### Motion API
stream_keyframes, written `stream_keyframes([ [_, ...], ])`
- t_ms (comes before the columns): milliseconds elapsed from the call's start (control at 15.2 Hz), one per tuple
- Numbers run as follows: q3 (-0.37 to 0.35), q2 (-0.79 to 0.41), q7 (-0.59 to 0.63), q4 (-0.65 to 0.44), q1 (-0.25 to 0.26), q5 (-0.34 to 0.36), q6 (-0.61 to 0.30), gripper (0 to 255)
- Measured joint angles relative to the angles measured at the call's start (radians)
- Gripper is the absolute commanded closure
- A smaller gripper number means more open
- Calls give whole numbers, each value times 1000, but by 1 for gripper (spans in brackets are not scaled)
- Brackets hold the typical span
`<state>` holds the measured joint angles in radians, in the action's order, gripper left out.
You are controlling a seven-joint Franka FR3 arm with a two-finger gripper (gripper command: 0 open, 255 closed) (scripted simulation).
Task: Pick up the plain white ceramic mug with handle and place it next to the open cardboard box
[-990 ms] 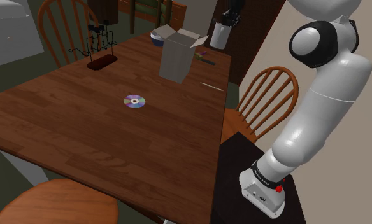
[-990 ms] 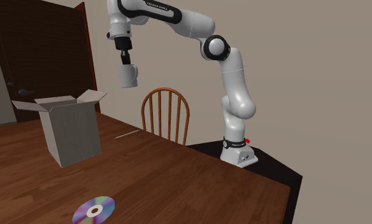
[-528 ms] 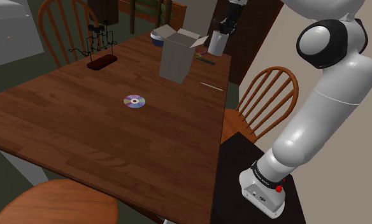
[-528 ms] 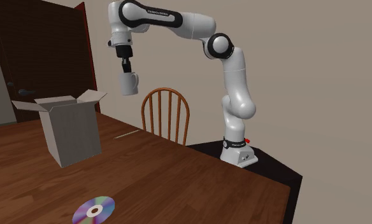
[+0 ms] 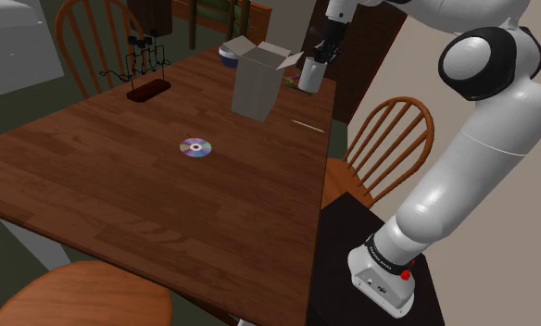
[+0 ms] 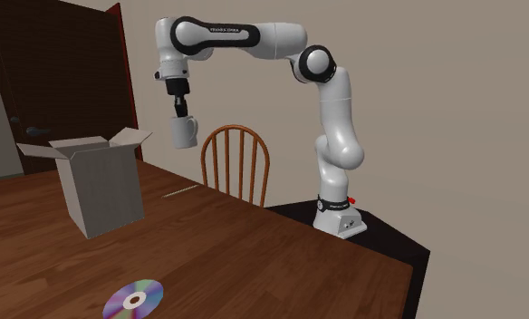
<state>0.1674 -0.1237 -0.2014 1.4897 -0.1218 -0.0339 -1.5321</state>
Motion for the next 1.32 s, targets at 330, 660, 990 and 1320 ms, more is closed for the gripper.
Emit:
stream_keyframes([
  [330,-1,9,0,80,2,1,-71,255],
  [660,-1,19,0,157,3,3,-139,255],
  [990,0,17,-5,222,2,2,-205,255],
  [1320,-1,12,-6,281,2,1,-269,255],
])
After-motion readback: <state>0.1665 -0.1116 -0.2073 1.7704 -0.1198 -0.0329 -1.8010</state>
